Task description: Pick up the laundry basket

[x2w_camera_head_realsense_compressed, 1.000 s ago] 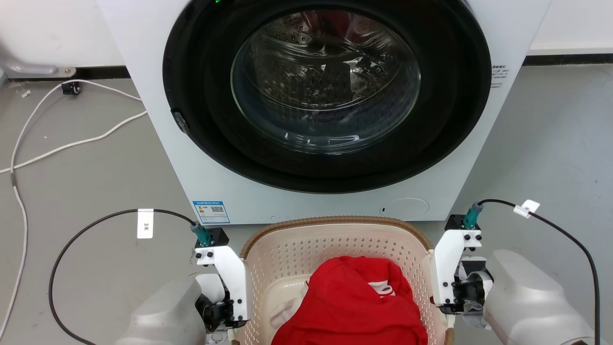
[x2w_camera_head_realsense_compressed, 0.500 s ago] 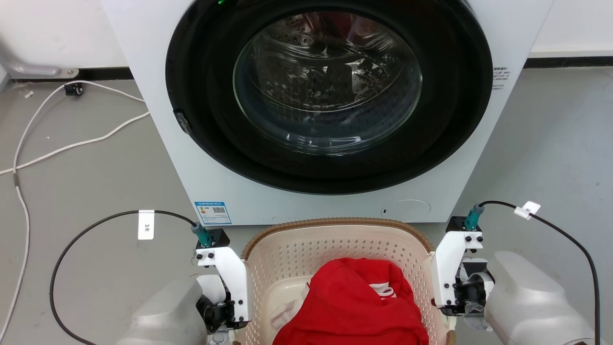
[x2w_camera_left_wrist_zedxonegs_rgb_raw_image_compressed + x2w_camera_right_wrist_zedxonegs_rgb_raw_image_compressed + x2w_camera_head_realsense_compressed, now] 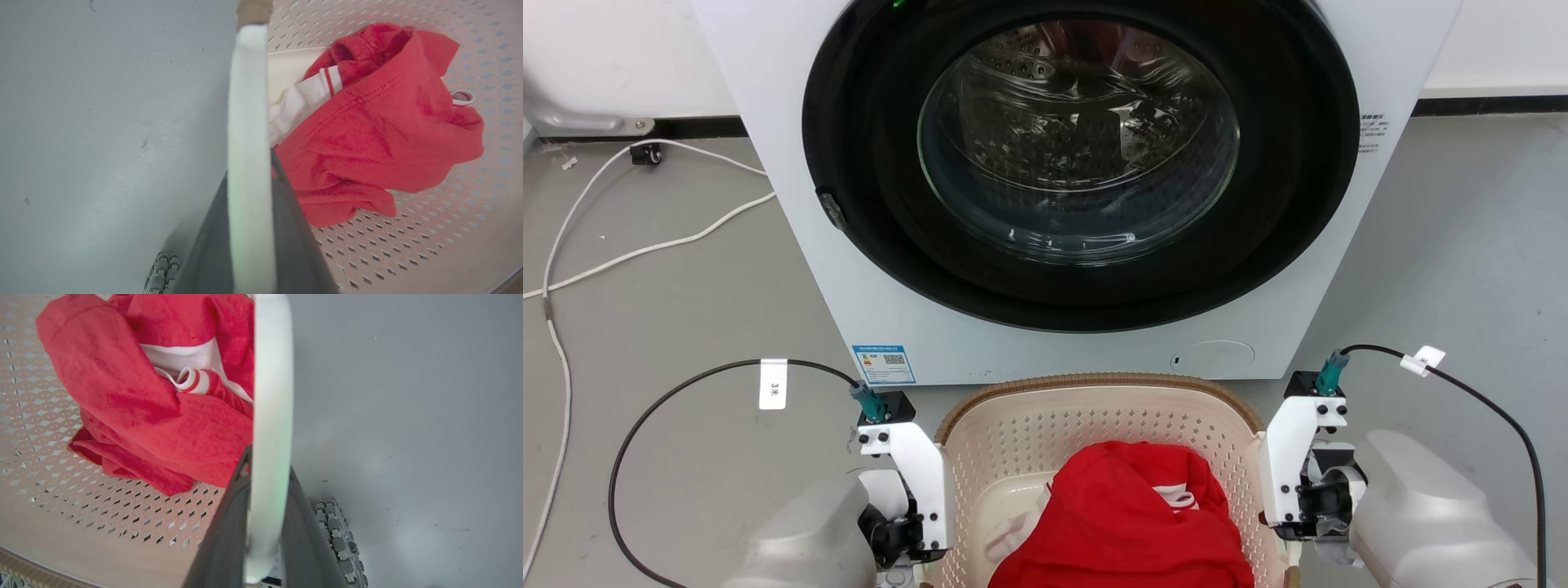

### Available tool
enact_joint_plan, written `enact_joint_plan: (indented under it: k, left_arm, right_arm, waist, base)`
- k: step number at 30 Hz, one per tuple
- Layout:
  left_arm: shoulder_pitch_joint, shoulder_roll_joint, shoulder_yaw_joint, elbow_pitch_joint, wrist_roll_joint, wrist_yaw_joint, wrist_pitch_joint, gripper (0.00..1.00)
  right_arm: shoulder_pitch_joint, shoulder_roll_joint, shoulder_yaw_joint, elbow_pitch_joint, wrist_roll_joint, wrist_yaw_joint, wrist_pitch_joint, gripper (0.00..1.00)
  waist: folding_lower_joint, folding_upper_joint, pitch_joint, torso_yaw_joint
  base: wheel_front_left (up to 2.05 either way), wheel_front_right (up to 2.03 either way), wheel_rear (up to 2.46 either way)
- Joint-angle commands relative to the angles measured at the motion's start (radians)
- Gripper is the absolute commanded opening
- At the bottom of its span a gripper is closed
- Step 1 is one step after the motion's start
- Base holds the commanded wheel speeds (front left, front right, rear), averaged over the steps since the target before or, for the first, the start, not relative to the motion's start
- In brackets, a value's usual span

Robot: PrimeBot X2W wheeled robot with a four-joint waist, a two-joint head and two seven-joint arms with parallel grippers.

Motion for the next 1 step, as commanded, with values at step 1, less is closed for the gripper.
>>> enact_joint_plan:
  k: [1]
  left_arm:
    - [-0.003,-0.041,-0.003,-0.021,-0.007,-0.016,-0.003,0.0]
  right_arm:
    - [0.007,0.037,-0.004,-0.016,0.006,0.014,0.0,0.0]
  waist:
    - [-0.0001,0.0,-0.001,0.0]
  base:
    - [0.0,0.0,0.0]
